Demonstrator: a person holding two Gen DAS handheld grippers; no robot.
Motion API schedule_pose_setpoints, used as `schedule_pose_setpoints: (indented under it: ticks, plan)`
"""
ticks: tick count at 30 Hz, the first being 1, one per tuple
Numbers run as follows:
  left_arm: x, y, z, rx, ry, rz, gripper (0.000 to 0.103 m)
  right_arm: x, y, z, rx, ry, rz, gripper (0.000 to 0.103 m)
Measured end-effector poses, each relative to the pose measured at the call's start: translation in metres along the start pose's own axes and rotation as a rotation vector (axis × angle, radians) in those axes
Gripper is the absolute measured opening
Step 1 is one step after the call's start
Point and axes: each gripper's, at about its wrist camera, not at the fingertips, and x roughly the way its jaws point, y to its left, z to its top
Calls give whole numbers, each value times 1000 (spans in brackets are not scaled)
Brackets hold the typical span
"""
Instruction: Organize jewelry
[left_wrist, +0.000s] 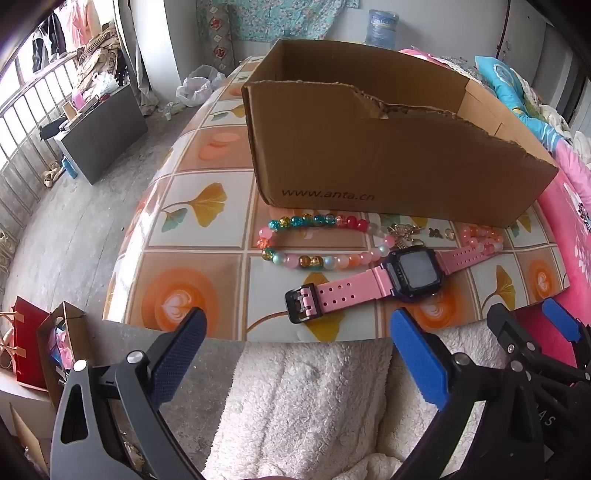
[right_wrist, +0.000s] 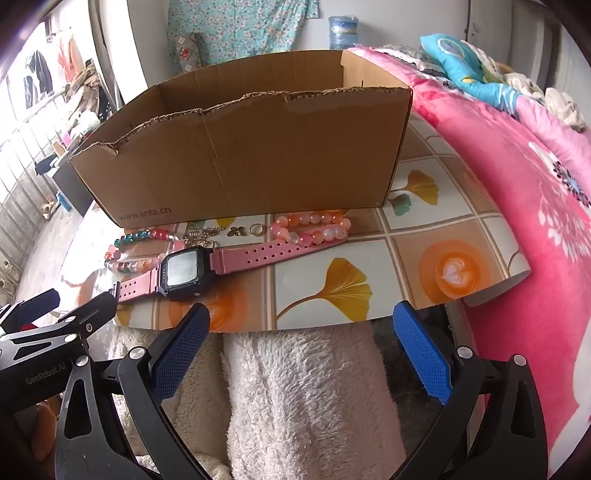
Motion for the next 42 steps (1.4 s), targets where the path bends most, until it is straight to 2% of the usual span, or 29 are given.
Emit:
schedule_pose_setpoints:
  ticks: [42]
  plan:
    - [4, 5, -1, -14, 5, 9, 97, 5, -10, 8, -6, 4, -7, 96]
